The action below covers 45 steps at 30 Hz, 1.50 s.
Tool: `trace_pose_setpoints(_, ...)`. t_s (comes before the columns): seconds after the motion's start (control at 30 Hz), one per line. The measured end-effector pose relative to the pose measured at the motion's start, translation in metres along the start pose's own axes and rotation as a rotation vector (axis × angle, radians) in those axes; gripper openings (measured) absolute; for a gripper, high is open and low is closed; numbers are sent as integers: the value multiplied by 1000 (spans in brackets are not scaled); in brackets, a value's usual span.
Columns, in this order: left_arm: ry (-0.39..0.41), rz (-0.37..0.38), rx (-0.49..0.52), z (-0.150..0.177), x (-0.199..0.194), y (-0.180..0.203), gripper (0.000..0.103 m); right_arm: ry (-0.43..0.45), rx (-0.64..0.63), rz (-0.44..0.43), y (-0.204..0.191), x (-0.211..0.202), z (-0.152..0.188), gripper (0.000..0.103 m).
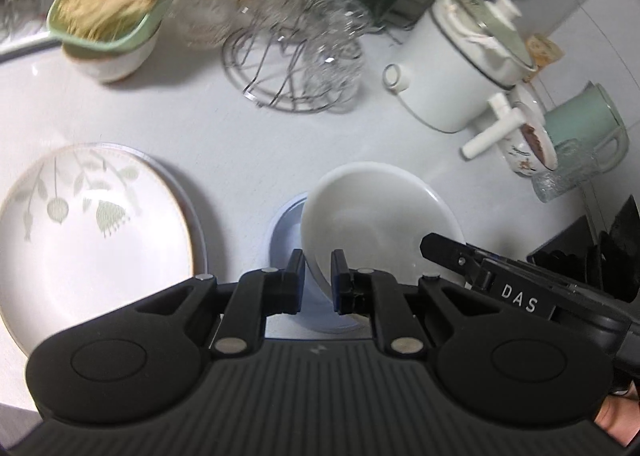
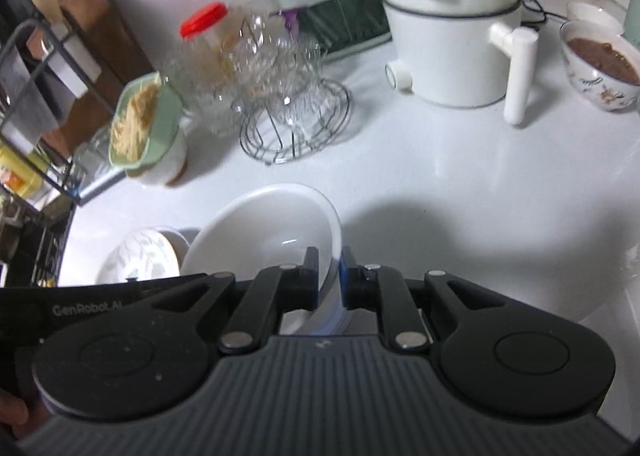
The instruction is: Organize plates and bowls
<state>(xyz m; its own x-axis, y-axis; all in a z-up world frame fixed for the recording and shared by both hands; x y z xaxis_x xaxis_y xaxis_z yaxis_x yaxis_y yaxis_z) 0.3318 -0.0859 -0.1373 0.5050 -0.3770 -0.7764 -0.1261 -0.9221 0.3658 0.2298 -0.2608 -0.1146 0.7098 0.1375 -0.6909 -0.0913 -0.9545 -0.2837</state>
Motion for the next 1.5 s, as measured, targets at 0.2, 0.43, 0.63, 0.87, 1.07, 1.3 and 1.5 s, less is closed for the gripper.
trace_pose_setpoints(0.2, 0, -34, 4, 6, 12, -5, 14, -51, -52, 7, -5, 20, 8, 15)
trace_pose_setpoints(0.43, 0, -43, -38, 10, 7, -15, 15, -105, -30, -3, -2, 26, 7, 19)
trace_pose_setpoints(0.63, 2, -57, -46, 12, 1, -21, 21, -94, 17, -15, 6, 22, 4, 33)
trace_pose_setpoints(0.87, 33, -72, 65, 12, 9, -8, 37, -89, 27, -44, 14, 31, 1, 34)
trace_pose_setpoints(1.07, 28, -82, 93, 14, 17, -1, 39, -131, 72, -43, 20, 59, 15, 34)
trace_pose_setpoints(1.3, 5, -127, 101, 18, 23, -3, 45, -171, 144, -44, 25, 71, 28, 26)
trace_pose_setpoints(1.5, -20, -149, 60, 22, 31, -4, 45, -165, 152, -25, 30, 69, 31, 17)
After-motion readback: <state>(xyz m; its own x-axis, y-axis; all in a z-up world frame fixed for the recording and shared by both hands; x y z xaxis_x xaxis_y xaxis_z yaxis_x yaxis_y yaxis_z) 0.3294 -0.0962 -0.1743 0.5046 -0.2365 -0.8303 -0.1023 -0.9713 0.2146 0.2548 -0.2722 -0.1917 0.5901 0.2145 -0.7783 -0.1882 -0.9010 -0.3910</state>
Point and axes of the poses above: each gripper's, at about its wrist camera, not at the fingertips, and x roughly the way its jaws point, y to its right, z to its underside, the point moved 2 cm from there along x, roughly the way its jaws point, and after that the axes turned 8 degrees about y, right-handed, at the moved point
